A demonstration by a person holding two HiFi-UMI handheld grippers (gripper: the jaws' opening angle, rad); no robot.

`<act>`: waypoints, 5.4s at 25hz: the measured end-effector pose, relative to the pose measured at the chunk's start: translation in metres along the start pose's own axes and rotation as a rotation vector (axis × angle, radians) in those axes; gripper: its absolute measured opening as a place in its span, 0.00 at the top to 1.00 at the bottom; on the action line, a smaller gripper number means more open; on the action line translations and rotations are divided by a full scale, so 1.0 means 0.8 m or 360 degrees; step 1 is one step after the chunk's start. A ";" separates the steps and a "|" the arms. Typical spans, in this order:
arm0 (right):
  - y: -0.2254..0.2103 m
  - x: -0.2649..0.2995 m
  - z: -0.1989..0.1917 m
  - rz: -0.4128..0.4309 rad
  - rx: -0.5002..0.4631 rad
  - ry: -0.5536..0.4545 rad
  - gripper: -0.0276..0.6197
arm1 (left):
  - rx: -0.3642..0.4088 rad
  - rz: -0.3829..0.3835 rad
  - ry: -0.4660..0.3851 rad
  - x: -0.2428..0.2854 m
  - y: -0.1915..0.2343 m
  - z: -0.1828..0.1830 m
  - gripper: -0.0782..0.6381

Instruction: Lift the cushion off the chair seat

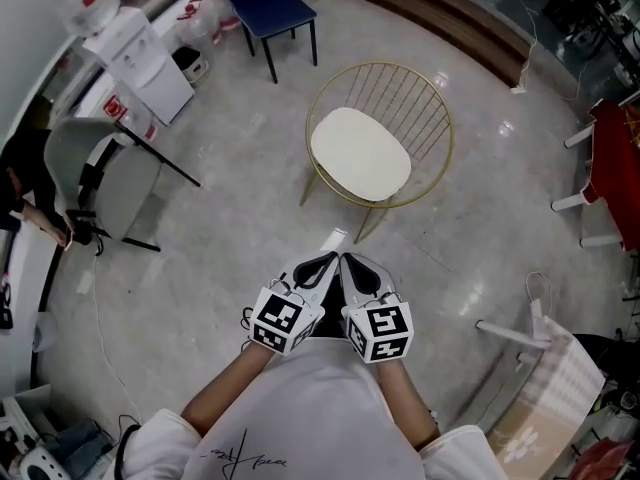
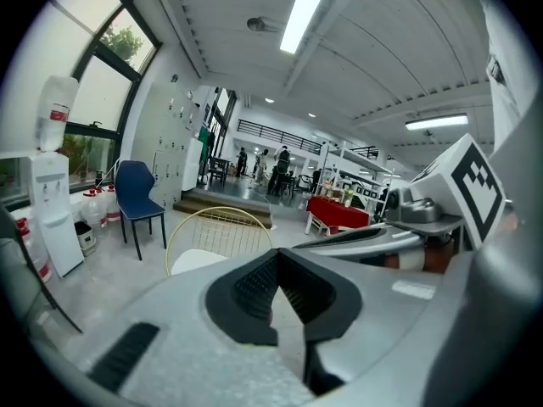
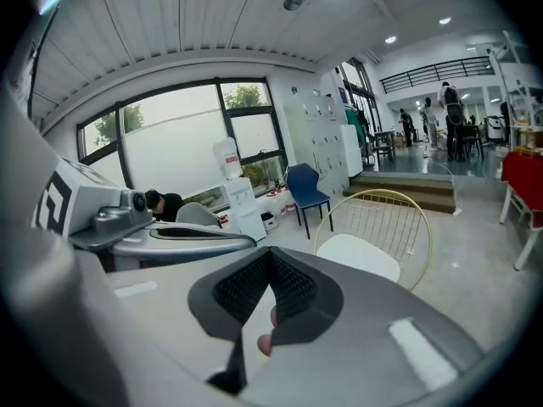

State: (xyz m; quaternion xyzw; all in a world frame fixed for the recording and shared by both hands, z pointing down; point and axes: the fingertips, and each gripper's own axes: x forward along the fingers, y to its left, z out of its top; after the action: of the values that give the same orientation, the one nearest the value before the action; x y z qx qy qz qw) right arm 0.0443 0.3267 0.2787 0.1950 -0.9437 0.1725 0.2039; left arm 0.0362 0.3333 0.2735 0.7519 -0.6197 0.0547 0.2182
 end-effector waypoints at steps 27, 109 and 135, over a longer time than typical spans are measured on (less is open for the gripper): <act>-0.268 0.111 0.103 -0.0076 0.0111 0.0084 0.95 | 0.0053 -0.0189 0.0184 0.287 0.056 0.098 0.89; -0.432 0.352 -0.067 -0.0848 0.1079 0.0325 0.90 | 0.0034 -0.0338 0.0922 0.506 0.448 -0.035 0.74; -0.490 0.394 -0.203 -0.0936 0.1190 0.0464 0.80 | -0.0015 -0.0114 0.1115 0.562 0.529 -0.156 0.55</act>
State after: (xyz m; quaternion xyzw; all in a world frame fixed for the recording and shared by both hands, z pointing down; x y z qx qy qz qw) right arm 0.0021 -0.0400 0.6569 0.4867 -0.6838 0.4599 0.2898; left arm -0.2431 -0.0837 0.6546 0.7077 -0.4807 0.2988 0.4229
